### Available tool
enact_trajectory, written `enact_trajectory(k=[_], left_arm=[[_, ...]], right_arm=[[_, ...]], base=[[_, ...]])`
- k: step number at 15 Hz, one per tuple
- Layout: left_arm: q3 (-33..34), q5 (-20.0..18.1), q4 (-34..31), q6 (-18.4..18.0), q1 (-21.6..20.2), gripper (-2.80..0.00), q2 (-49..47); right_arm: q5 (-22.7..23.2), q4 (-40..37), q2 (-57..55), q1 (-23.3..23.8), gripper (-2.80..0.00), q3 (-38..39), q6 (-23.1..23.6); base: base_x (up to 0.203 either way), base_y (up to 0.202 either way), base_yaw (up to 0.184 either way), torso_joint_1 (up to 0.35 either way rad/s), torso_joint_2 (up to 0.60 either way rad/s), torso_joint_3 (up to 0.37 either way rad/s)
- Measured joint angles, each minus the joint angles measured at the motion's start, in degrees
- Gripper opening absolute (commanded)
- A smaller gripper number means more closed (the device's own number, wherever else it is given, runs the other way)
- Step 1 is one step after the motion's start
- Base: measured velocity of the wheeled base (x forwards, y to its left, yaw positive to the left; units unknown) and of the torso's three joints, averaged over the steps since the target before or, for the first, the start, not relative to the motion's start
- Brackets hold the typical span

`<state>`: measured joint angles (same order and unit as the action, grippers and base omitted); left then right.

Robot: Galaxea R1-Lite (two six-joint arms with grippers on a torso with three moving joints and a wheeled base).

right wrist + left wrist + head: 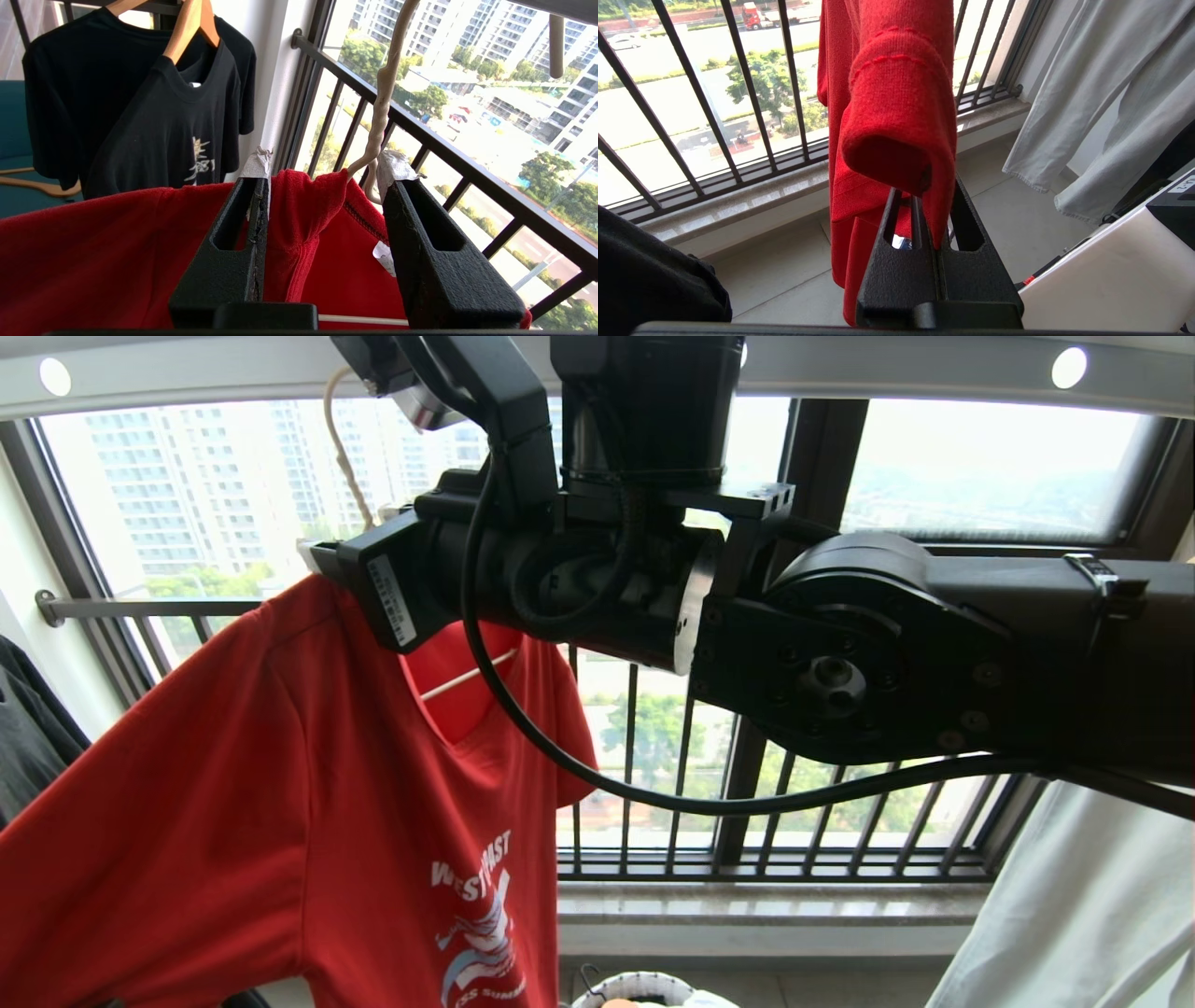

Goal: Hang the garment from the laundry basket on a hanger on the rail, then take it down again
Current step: Take the clothes off the clothes rack

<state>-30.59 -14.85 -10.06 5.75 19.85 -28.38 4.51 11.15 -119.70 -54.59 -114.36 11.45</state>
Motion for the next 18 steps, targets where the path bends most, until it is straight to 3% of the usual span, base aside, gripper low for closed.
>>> enact_trajectory(k=[7, 11, 18], left_arm=[[0.1, -1.0, -0.1, 0.1, 0.0, -2.80, 0.9], [0.2, -0.5, -0.1, 0.1, 0.0, -2.80, 1.0], [-0.4, 9.7, 0.1, -0.1, -0.1, -2.80, 0.6]], right_arm=[[1.0, -0.2, -0.6, -0.9, -2.80, -0.5, 0.0], [-1.6, -0.7, 0.0, -0.8, -2.80, 0.3, -0.3], [-3.2, -2.3, 4.1, 0.9, -2.80, 2.5, -1.6]], base=[[0.000, 0.000, 0.000, 0.000, 0.00, 0.000], [0.000, 0.000, 0.000, 0.000, 0.00, 0.000], [0.000, 0.000, 0.000, 0.000, 0.00, 0.000]])
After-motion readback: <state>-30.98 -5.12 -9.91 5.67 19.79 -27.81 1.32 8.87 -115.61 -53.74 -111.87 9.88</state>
